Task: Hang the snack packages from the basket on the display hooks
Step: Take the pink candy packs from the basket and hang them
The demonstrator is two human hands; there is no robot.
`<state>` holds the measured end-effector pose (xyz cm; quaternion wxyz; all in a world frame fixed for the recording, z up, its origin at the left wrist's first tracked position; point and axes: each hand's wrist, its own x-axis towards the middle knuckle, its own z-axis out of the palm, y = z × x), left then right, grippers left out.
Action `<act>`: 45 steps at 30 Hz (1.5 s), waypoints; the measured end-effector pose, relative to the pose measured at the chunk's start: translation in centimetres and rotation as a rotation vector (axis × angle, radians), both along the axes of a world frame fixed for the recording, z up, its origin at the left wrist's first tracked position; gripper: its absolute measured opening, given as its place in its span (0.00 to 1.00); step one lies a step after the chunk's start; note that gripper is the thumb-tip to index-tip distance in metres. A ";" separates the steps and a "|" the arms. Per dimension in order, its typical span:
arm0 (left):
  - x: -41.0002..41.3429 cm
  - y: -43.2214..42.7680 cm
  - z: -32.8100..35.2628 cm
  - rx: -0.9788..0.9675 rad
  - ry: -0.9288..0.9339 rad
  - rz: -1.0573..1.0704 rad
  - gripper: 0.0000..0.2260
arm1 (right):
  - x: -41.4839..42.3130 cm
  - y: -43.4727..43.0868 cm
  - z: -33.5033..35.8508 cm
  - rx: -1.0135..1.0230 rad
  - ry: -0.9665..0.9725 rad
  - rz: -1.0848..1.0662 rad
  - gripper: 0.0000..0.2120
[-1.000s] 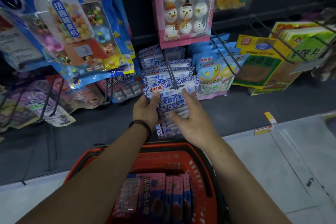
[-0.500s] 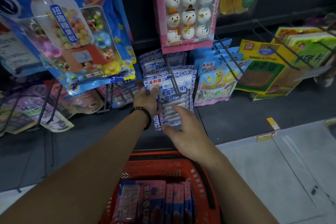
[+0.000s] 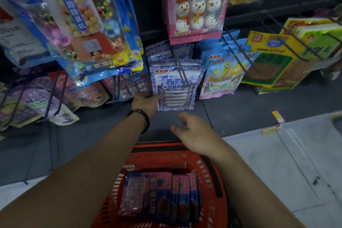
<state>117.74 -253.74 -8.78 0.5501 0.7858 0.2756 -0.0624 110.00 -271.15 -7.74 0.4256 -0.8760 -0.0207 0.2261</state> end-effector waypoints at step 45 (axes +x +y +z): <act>-15.3 14.3 -2.6 0.498 0.401 -1.060 0.25 | -8.1 10.6 -13.1 -0.154 0.272 0.293 0.15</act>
